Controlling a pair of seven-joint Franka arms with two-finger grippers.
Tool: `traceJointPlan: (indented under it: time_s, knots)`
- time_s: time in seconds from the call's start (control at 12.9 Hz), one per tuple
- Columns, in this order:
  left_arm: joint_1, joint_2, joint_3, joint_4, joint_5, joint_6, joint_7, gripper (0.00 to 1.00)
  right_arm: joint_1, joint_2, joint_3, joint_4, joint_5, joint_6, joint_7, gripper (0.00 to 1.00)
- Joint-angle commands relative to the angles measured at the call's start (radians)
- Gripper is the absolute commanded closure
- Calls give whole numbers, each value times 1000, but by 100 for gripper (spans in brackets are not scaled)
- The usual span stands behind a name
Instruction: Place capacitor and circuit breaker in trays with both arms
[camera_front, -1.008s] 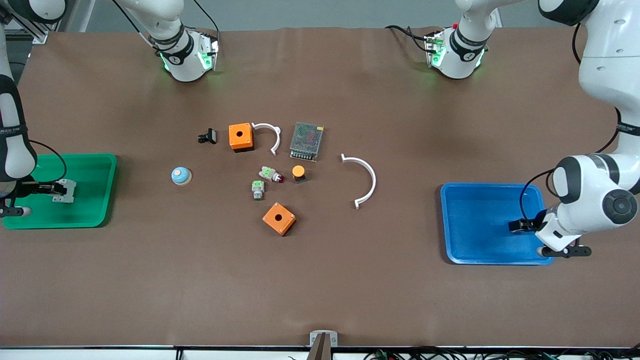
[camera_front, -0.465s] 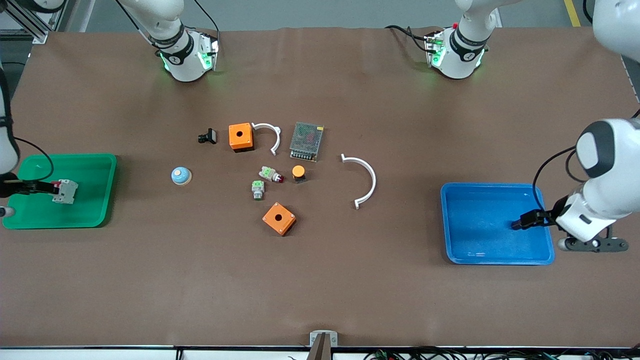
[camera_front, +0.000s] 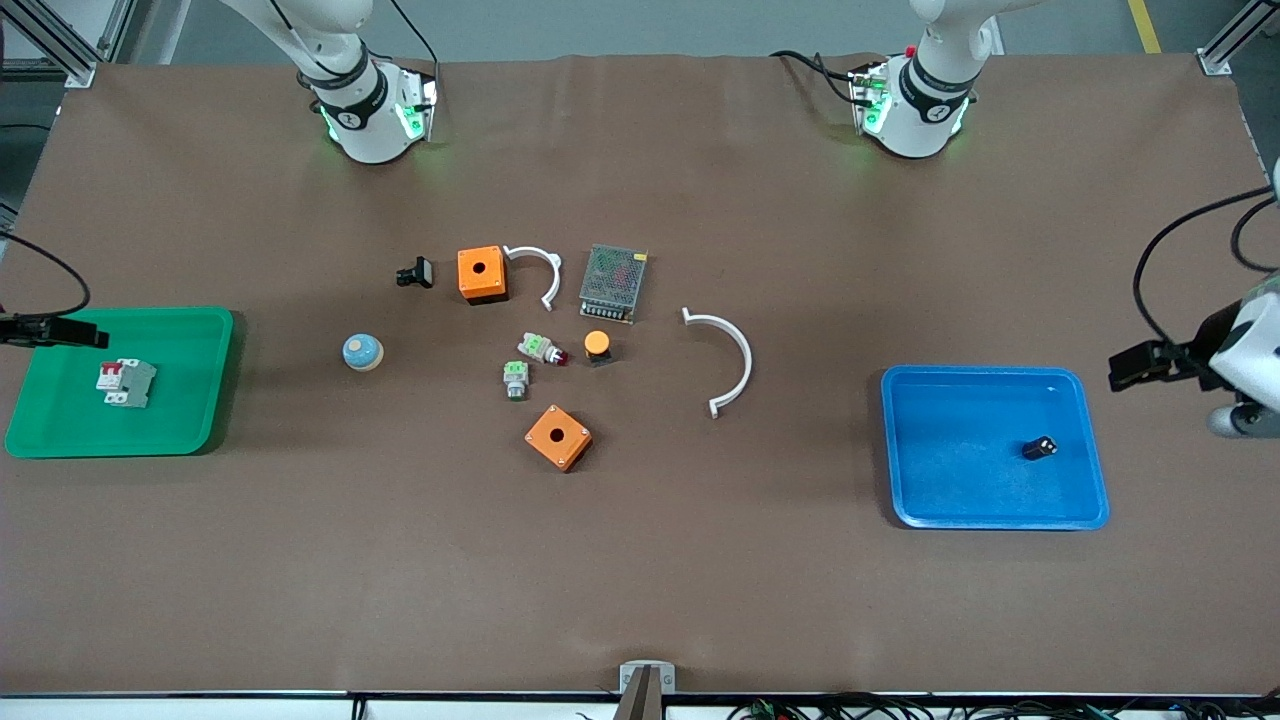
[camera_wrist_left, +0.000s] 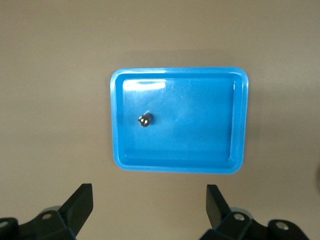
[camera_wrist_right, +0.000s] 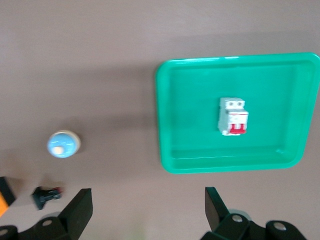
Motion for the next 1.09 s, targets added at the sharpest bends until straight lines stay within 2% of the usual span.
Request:
traceJointPlan:
  time_s: [0.0, 0.23, 0.31, 0.47, 0.62, 0.78, 1.01]
  knots:
    - [-36, -94, 10, 4, -17, -80, 2, 0, 78, -57, -6, -41, 21, 1, 68, 1]
    - [-140, -182, 108, -11, -68, -186, 2, 0, 194, -84, -6, -57, 59, -4, 204, 1]
    - [-171, -217, 128, -40, -87, -192, -1, 0, 214, -94, -6, -60, 99, -7, 223, 0]
    - [-214, -284, 172, -101, -121, -195, -3, 0, 236, -104, -8, -54, 122, 2, 221, 0]
    - [-303, -334, 261, -146, -138, -195, -37, 0, 238, -104, -8, -8, 118, -2, 220, 0]
    - [-317, -346, 263, -154, -143, -195, -50, 0, 239, -104, -8, 44, 110, -28, 220, 0]
    - [-332, -358, 272, -175, -180, -191, -100, 0, 228, -91, -12, 196, 86, -117, 209, 0]
